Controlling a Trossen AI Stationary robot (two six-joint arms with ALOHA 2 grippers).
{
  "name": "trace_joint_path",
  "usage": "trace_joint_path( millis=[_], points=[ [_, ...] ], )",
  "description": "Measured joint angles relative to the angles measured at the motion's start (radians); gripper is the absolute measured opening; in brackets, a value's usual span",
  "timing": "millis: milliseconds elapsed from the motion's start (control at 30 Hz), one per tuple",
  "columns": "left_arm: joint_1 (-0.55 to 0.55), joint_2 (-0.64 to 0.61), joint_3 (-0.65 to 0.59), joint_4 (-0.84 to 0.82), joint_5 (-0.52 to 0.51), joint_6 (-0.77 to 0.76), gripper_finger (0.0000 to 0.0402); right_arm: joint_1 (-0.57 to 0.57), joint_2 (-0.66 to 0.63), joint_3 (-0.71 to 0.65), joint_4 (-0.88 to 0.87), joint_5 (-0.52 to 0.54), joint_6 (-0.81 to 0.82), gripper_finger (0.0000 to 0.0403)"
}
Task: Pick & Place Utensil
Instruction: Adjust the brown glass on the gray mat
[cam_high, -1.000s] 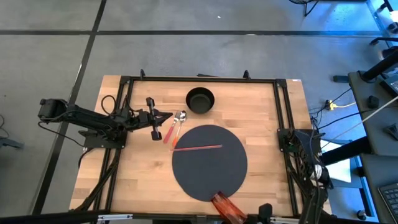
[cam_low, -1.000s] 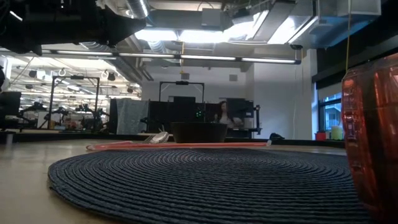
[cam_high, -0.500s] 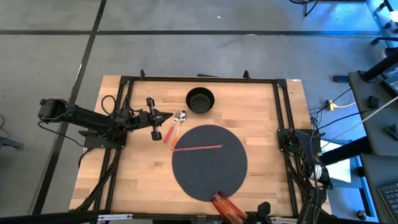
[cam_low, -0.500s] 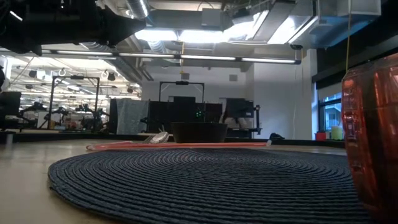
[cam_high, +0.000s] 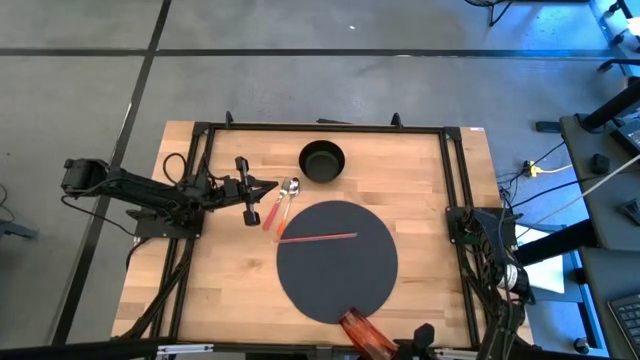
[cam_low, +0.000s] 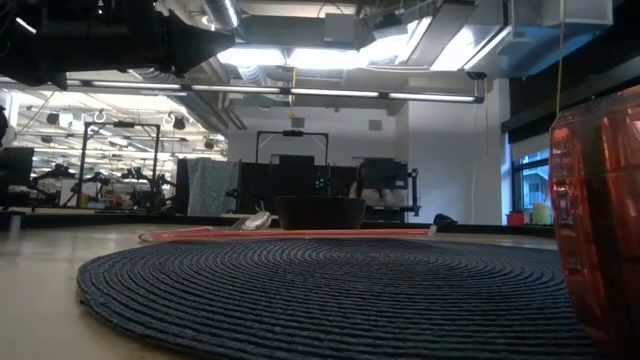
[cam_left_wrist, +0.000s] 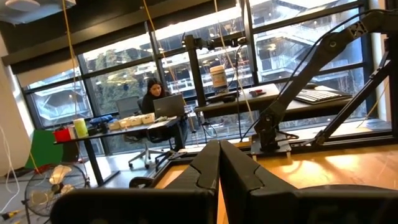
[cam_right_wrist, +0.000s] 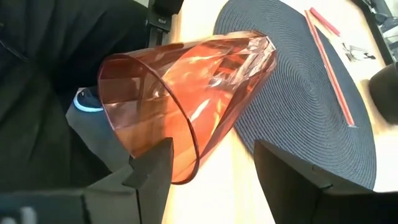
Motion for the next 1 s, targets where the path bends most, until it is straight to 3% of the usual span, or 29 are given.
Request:
trace_joint_path(
  millis=[667,800,1000],
  points=[
    [0.000,0.000,0.000,-0.012,-0.019,0.000,0.0003,-0.050,0.000,-0.100,0.029,0.008,0.031,0.0214],
    [0.000,0.000,0.000,-0.014,-0.019,-0.002,0.0003,-0.067,0.000,-0.100,0.024,-0.009,0.061,0.0184],
    [0.000,0.000,0.000,-0.023,-0.019,-0.002,0.0003,-0.080,0.000,-0.100,0.001,-0.063,0.094,0.0102]
  ],
)
